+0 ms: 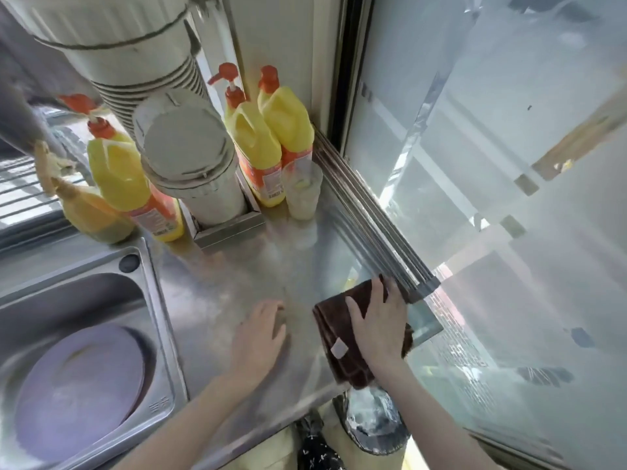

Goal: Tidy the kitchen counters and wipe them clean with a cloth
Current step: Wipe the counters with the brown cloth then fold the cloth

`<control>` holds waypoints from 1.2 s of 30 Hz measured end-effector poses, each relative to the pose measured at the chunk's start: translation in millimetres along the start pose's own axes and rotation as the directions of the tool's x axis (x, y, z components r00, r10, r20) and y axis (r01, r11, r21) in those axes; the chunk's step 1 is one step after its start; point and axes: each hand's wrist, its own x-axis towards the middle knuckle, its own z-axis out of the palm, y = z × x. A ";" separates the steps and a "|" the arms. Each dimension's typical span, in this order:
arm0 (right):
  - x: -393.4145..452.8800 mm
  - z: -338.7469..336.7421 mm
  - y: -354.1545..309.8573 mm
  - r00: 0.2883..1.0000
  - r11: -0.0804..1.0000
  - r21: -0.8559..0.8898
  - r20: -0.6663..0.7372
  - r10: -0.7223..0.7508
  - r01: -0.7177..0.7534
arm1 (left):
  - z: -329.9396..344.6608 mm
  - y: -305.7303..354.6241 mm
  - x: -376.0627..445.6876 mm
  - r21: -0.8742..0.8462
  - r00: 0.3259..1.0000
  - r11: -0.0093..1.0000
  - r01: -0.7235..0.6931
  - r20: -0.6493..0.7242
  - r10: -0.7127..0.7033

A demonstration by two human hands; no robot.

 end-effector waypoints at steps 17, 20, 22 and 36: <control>90.9 54.8 -12.9 0.959 0.932 -0.226 0.058 -0.278 0.284 | -18.3 -85.1 32.9 0.395 0.956 0.879 0.267 0.009 -0.295; 74.6 72.5 -39.5 0.967 0.937 -0.246 -0.005 -0.256 0.247 | -15.1 -87.9 31.9 0.353 0.960 0.899 0.260 0.009 -0.281; 30.4 86.6 -51.8 0.907 0.878 -0.227 0.084 -0.412 0.420 | -13.1 -88.5 30.5 0.330 0.958 0.906 0.266 0.011 -0.285; 104.9 86.1 -74.8 0.950 0.933 -0.210 -0.052 -0.308 0.291 | -5.9 -100.0 32.7 0.345 0.964 0.901 0.264 -0.074 -0.254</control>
